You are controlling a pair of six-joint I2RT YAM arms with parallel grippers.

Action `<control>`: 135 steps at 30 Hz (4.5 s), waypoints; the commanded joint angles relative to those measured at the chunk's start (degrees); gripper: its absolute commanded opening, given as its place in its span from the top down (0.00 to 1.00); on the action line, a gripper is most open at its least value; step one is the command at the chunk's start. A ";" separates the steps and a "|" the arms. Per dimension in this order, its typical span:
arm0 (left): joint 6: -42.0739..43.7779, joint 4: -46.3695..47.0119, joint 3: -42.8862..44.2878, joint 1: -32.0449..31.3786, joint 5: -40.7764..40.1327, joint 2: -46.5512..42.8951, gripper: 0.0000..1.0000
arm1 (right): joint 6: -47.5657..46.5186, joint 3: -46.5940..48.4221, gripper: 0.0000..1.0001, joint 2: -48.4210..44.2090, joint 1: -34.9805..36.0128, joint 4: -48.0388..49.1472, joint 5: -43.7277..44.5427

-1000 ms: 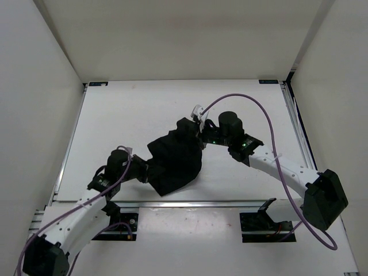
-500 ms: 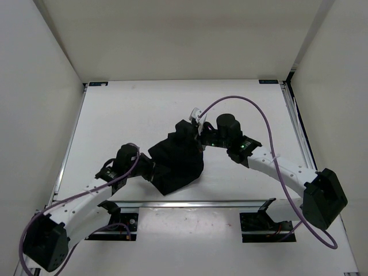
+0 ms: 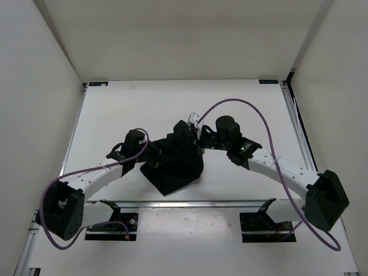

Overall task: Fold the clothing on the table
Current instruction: Fold the skirt

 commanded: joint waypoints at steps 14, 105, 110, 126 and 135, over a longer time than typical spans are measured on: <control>5.54 8.17 5.24 1.38 -0.96 8.99 1.00 | -7.73 -3.97 1.00 -5.40 3.96 -2.27 -8.74; 21.79 21.71 -9.98 -5.39 8.27 20.41 0.96 | 36.31 -0.90 1.00 28.68 -13.53 3.45 -48.29; 23.82 20.21 -8.65 -1.96 9.68 20.94 0.97 | 33.59 2.44 1.00 34.67 -14.76 -0.75 -38.48; 30.50 14.24 4.26 3.49 14.51 30.60 0.98 | 26.36 10.29 1.00 38.57 -18.80 -8.44 -28.78; 28.39 12.13 6.47 6.21 13.11 19.46 0.90 | 35.42 4.91 1.00 27.92 -19.68 3.27 -41.43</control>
